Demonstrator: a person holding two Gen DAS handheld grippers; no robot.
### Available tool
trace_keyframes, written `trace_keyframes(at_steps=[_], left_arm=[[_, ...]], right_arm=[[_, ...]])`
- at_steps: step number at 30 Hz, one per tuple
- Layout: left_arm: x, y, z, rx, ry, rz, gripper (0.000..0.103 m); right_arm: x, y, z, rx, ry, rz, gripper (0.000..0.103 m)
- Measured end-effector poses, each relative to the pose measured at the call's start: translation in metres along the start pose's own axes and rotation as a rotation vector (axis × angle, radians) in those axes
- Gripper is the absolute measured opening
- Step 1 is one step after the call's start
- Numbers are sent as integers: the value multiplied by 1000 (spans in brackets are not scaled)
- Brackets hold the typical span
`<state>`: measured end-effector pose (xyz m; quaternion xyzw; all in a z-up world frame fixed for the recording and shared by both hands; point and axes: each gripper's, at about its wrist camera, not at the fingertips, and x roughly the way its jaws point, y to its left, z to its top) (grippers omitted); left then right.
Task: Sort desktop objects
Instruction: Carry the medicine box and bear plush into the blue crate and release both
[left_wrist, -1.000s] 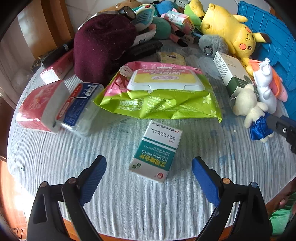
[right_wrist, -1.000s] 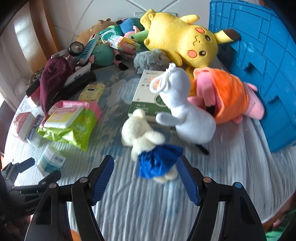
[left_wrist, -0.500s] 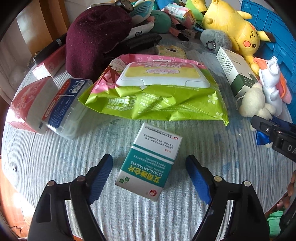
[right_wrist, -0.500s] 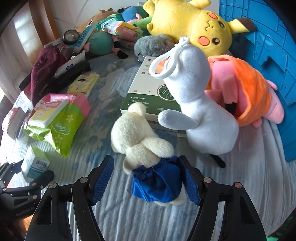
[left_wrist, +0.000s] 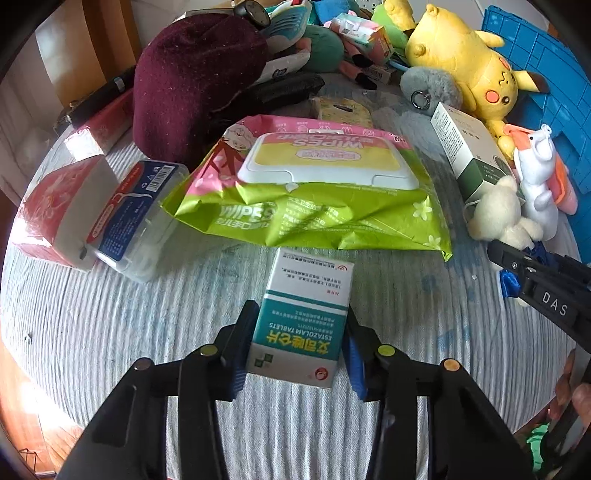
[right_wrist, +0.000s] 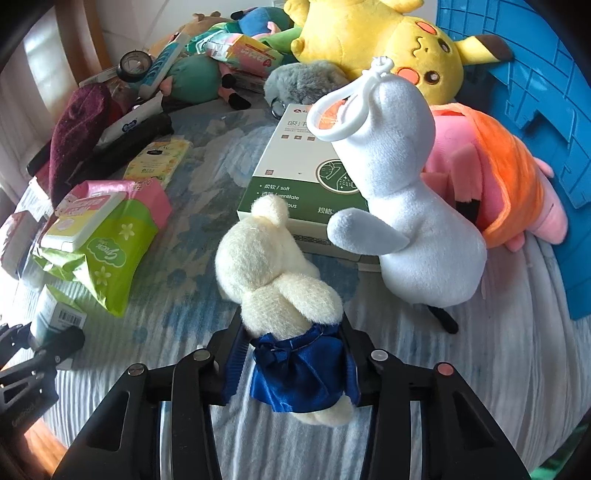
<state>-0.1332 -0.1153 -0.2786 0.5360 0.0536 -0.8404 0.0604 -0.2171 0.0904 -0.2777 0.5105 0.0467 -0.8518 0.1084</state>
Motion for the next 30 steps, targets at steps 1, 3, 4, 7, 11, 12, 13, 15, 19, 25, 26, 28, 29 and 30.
trace_keyframes(at_steps=[1, 3, 4, 7, 11, 12, 13, 15, 19, 25, 26, 28, 29, 30], left_arm=[[0, -1, 0, -1, 0, 0, 41], [-2, 0, 0, -8, 3, -10, 39], [-6, 0, 1, -11, -3, -13, 39], [-19, -4, 4, 1, -28, -12, 39], [-44, -6, 11, 5, -68, -19, 39], [-51, -7, 13, 10, -76, -21, 39], [-59, -8, 14, 16, -86, -22, 39], [-70, -11, 20, 25, -102, -27, 39], [-92, -16, 25, 46, -127, -44, 39], [-119, -21, 30, 61, -152, -63, 39], [-124, -21, 31, 61, -157, -66, 39], [-134, -23, 34, 65, -171, -74, 39], [-139, -24, 35, 70, -179, -78, 39], [-145, -25, 37, 75, -190, -81, 39]], right_arm=[[0, 0, 0, 4, -1, 2, 41], [-4, -1, -1, 9, -5, 8, 39], [-6, -1, -2, 10, -8, 12, 37], [-18, 1, -4, 8, -20, 27, 36], [-38, 5, -2, 8, -41, 36, 36], [-44, 6, -1, 9, -49, 38, 36], [-51, 7, 0, 6, -58, 39, 36], [-66, 10, 1, -1, -74, 45, 36], [-95, 13, 3, -12, -104, 53, 36], [-137, 17, 10, -12, -160, 43, 36], [-144, 17, 12, -11, -171, 38, 36], [-158, 15, 15, -9, -194, 29, 36], [-166, 14, 16, -8, -205, 24, 36], [-173, 13, 18, -7, -216, 19, 36]])
